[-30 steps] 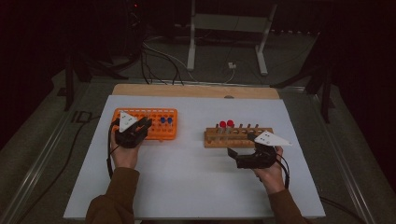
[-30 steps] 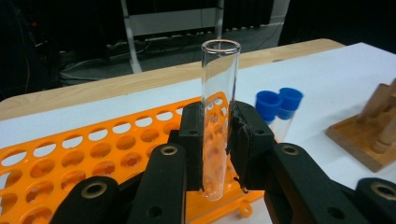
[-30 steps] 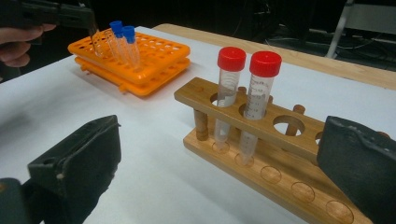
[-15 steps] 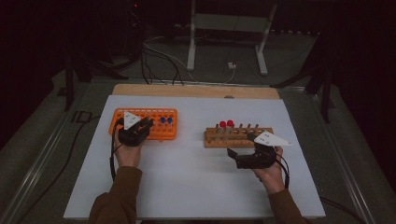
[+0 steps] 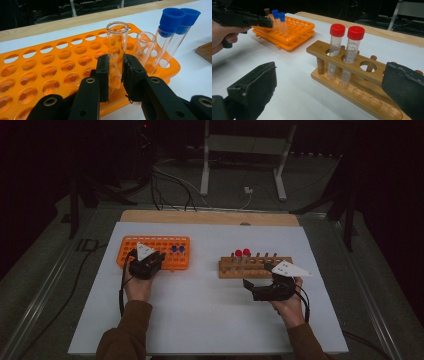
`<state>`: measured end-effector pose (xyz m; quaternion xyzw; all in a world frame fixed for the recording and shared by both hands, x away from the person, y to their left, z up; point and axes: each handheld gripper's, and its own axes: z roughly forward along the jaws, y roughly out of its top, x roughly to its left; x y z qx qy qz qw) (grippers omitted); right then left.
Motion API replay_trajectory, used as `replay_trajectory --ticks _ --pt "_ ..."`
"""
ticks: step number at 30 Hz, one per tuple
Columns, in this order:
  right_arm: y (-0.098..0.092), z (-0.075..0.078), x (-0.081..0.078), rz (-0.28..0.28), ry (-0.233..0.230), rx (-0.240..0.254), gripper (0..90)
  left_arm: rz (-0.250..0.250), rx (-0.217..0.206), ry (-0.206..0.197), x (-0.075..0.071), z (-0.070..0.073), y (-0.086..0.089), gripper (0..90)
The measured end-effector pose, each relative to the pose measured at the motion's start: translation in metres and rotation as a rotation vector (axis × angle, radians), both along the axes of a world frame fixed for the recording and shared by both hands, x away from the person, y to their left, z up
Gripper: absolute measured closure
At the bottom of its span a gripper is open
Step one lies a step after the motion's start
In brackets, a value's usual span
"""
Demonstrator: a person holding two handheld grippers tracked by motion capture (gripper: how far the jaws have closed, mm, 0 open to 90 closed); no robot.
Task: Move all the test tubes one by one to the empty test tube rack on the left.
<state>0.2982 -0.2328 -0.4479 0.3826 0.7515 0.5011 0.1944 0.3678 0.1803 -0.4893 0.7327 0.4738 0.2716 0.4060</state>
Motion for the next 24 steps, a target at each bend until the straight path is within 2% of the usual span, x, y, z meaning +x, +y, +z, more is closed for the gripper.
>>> replay_trajectory --ticks 19,24 --pt "0.0013 -0.0007 0.0001 0.004 0.003 -0.002 0.0 -0.014 0.028 0.037 0.0004 -0.0031 -0.001 75.9" --pt "0.0007 -0.0005 0.0001 0.003 0.003 -0.001 0.0 -0.012 0.018 0.045 0.0002 -0.0044 0.0005 75.5"
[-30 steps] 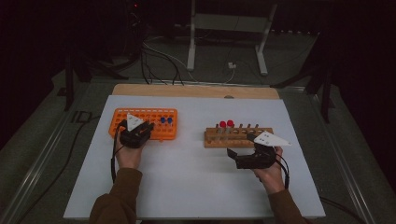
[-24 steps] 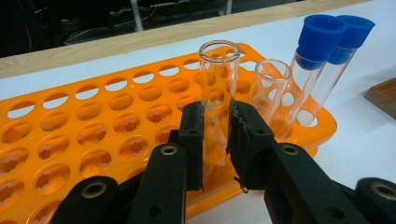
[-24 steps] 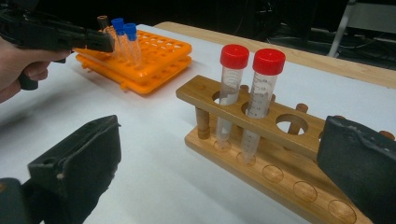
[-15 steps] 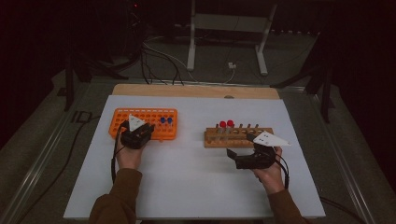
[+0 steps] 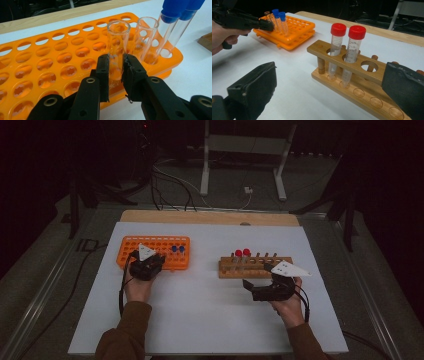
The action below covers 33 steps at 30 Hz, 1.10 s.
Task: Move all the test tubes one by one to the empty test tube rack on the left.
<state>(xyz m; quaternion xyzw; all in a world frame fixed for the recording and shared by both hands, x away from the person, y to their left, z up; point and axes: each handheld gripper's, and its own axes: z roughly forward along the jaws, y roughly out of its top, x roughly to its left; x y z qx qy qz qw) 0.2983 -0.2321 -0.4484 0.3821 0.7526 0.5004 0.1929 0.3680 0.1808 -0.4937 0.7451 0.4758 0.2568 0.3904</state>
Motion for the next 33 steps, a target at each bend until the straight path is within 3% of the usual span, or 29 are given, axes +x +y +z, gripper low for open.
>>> replay_trajectory --ticks 5,13,18,33 --pt "-0.001 0.0 0.0 -0.002 -0.002 0.001 0.0 0.012 -0.038 0.008 -0.002 0.0 0.004 63.0" --pt "-0.002 0.002 0.0 -0.006 -0.007 0.002 0.0 0.01 -0.138 -0.028 -0.013 0.011 0.01 40.0" --pt "-0.001 0.006 0.001 -0.009 -0.014 0.006 0.0 -0.022 -0.201 -0.051 -0.023 0.02 0.01 27.4" --pt "0.001 0.011 0.006 -0.012 -0.022 0.0 0.0 -0.094 -0.233 -0.081 -0.053 0.031 -0.002 3.3"
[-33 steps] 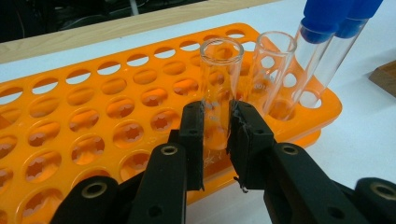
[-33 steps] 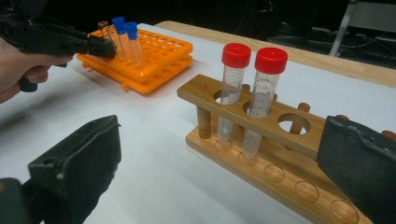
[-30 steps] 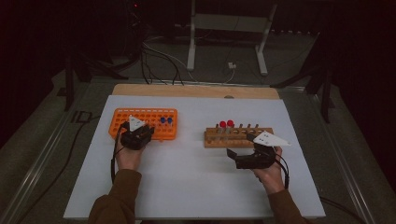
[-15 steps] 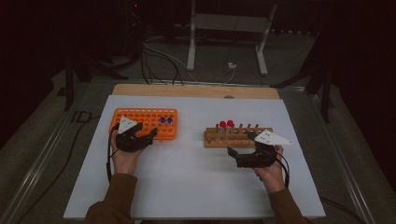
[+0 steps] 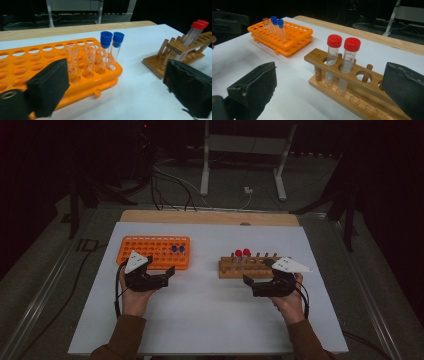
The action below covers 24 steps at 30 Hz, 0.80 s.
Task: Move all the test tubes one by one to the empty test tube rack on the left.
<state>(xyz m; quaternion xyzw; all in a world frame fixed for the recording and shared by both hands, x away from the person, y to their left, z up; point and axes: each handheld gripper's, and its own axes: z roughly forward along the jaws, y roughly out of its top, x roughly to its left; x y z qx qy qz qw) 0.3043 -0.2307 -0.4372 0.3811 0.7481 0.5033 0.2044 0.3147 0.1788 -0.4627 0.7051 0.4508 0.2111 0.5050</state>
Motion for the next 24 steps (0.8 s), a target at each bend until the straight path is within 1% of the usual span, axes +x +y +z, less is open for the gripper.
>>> replay_trajectory --ticks 3,7,11,15,17,19,20,21,22,24 --pt "0.001 0.001 0.001 0.0 -0.002 0.0 0.0 -0.006 -0.012 -0.005 -0.004 0.0 0.001 1.0" --pt "0.004 0.003 0.003 -0.001 -0.003 -0.004 0.0 -0.006 -0.008 -0.015 -0.007 0.0 0.002 0.3" --pt "0.006 0.005 0.007 -0.006 -0.006 -0.014 1.5 -0.01 -0.008 -0.011 -0.009 -0.001 0.002 0.2" --pt "0.009 0.005 0.016 -0.023 0.001 -0.035 5.1 -0.013 -0.015 -0.014 -0.011 0.0 0.0 0.3" --pt "0.01 0.002 0.023 -0.039 0.017 -0.045 7.0 -0.015 -0.016 -0.015 -0.012 0.0 -0.001 0.3" --pt "0.01 -0.001 0.03 -0.056 0.025 -0.064 13.5 -0.014 -0.014 -0.012 -0.013 -0.001 -0.002 0.3" --pt "0.011 -0.002 0.033 -0.076 0.023 -0.081 18.2 -0.016 -0.011 -0.009 -0.013 -0.001 -0.003 0.3" --pt "0.011 -0.004 0.036 -0.084 0.024 -0.096 23.7 -0.021 -0.011 -0.007 -0.013 -0.002 -0.004 0.3" --pt "0.011 -0.006 0.038 -0.081 0.027 -0.104 33.1 -0.022 -0.012 -0.006 -0.013 -0.002 -0.005 0.3" --pt "0.011 -0.009 0.042 -0.086 0.034 -0.116 46.3 -0.03 -0.011 -0.008 -0.013 -0.001 -0.007 0.3"
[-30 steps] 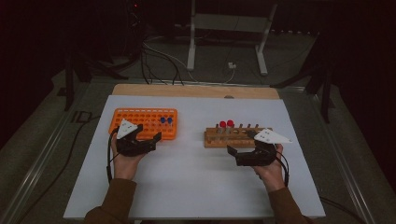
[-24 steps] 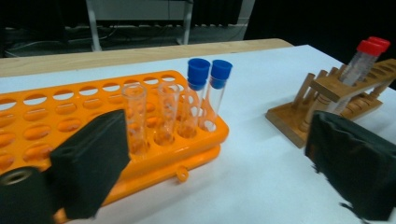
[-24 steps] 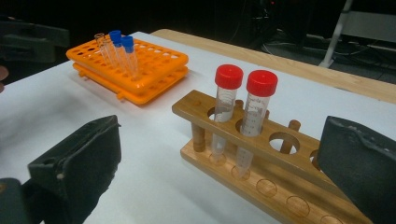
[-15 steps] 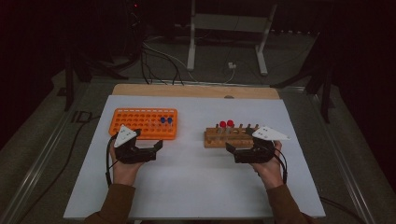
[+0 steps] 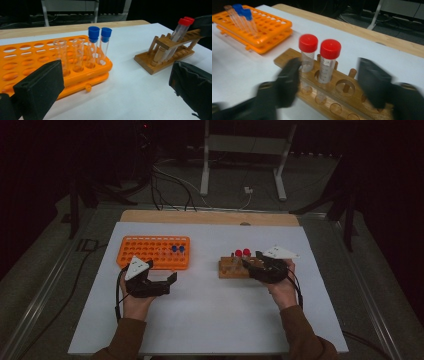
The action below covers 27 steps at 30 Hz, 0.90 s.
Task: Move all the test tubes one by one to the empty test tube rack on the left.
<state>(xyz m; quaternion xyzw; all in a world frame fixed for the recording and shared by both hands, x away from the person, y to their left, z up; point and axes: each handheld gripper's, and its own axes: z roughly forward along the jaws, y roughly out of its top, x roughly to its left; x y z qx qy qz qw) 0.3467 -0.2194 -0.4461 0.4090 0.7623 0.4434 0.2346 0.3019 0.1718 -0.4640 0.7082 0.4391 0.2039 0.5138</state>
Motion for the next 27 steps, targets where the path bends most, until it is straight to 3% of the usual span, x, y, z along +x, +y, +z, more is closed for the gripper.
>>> replay_trajectory --ticks 4,9,14,18,24,27 --pt "0.002 -0.007 0.009 -0.006 0.009 -0.008 61.0 -0.015 0.007 -0.003 -0.001 0.001 -0.006 0.3" --pt "0.008 -0.014 0.017 0.004 0.027 0.001 68.7 -0.04 0.009 -0.004 -0.001 0.003 -0.015 0.3" --pt "0.011 -0.013 0.015 0.014 -0.001 -0.002 74.7 -0.068 0.016 0.0 0.0 0.004 -0.022 0.4" --pt "0.005 0.001 0.01 0.01 -0.046 0.04 74.6 -0.095 0.022 -0.001 0.0 0.007 -0.031 0.4" --pt "-0.001 0.034 -0.005 0.007 -0.143 0.079 74.7 -0.144 0.038 -0.023 0.0 0.014 -0.05 1.1" --pt "0.0 0.046 -0.015 0.027 -0.157 0.086 74.6 -0.173 0.037 -0.039 0.001 0.018 -0.064 2.8"
